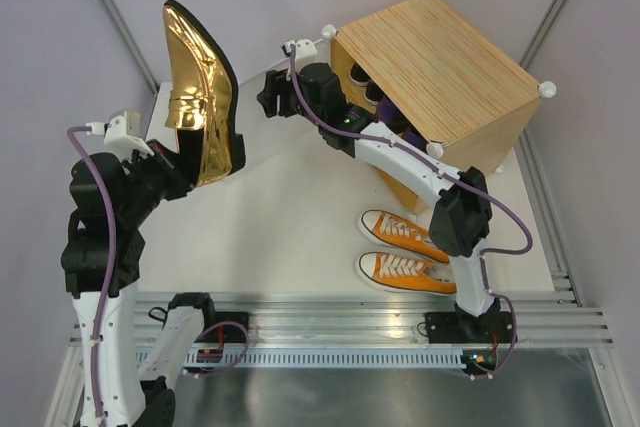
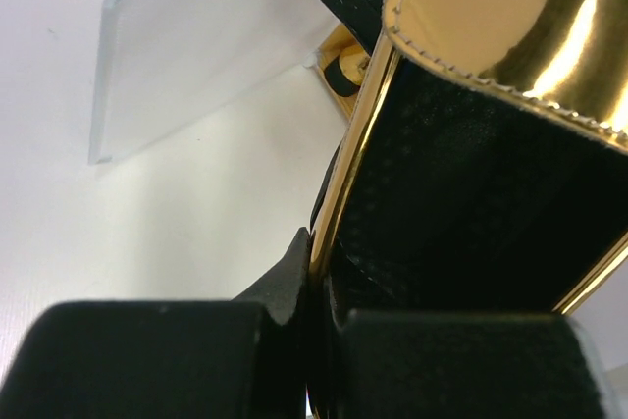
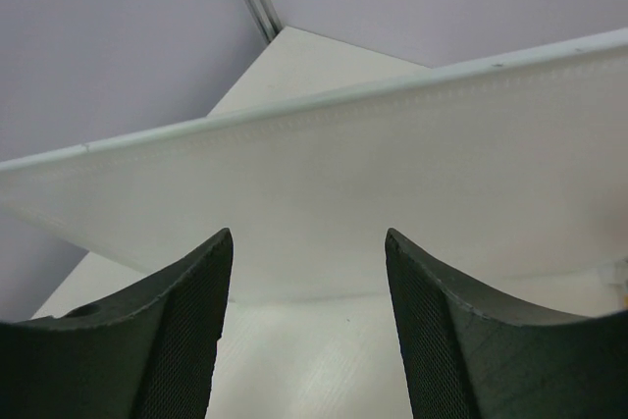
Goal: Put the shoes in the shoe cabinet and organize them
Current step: Adjust the shoe cabinet at the center of the board, then place the shoe at the center of the board.
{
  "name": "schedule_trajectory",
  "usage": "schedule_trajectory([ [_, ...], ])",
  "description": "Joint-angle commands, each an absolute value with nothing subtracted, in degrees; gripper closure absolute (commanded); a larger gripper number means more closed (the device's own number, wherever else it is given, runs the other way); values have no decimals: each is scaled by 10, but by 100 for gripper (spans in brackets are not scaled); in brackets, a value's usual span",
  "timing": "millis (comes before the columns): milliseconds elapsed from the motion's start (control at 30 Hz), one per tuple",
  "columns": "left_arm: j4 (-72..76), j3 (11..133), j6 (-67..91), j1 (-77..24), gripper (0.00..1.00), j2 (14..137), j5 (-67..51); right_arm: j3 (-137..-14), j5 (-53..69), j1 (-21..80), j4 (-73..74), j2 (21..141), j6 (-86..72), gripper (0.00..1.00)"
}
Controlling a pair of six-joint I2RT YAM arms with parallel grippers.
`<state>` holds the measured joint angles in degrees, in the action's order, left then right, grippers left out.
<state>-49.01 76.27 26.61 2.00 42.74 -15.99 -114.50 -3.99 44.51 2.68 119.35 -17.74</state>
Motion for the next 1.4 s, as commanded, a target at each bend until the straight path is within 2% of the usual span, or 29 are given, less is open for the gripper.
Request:
schedule_trajectory([
  [0, -354, 757, 253, 18, 98, 426, -247, -1122, -63, 432, 56, 1093, -144, 32],
  [133, -323, 757, 249, 18, 98, 455, -328, -1139, -81, 394, 135, 1027, -149, 32],
  [367, -308, 717, 190, -19, 98, 518, -337, -1062, -151, 305, 150, 848, -148, 30],
  [600, -383, 689, 95, -144, 98, 610, -195, -946, -214, 269, 159, 667, -149, 29],
  [733, -419, 678, 91, -159, 98, 647, -126, -891, -288, 270, 164, 578, -147, 28],
  [933, -500, 732, 52, -206, 98, 779, -20, -855, -301, 269, 177, 517, -164, 28],
  [1200, -519, 813, 5, -282, 98, 932, 140, -760, -301, 269, 197, 448, -171, 28],
  [1367, -490, 852, -23, -285, 98, 1005, 120, -726, -300, 270, 206, 418, -163, 29],
])
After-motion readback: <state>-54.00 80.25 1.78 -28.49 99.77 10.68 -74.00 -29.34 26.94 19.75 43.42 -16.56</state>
